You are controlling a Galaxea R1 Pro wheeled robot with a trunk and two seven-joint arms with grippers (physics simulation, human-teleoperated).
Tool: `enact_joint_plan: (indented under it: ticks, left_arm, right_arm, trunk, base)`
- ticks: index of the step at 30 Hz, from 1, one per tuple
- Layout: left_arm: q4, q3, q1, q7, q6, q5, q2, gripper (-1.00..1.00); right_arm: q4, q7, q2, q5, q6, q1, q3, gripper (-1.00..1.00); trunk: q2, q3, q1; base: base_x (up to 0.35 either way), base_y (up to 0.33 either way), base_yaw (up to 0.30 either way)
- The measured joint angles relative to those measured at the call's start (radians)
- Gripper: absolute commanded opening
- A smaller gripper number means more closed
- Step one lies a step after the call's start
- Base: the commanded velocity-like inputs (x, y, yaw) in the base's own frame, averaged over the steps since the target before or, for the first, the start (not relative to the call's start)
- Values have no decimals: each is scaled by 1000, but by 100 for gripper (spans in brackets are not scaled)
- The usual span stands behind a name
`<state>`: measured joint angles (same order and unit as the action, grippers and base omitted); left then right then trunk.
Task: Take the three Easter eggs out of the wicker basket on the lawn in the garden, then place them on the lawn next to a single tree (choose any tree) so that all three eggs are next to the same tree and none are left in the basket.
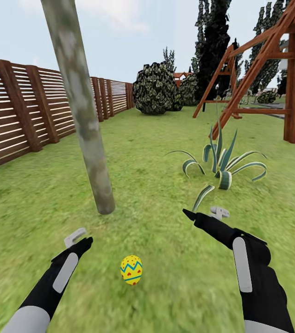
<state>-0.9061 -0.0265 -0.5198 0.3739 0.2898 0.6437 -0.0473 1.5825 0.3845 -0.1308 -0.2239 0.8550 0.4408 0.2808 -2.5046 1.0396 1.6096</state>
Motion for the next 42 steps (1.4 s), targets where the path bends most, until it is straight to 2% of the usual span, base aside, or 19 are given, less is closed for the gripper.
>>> enact_joint_plan:
  ticks: [21,42]
  left_arm:
    - [11,0,0,-2,4,-2,0,100]
    - [23,0,0,0,4,-2,0,100]
  right_arm:
    - [0,0,0,0,0,0,2,100]
    - [0,0,0,0,12,0,2,100]
  trunk:
    - [5,-81,-10]
    - [152,-147,-90]
  base:
    - [0,0,0]
    - [0,0,0]
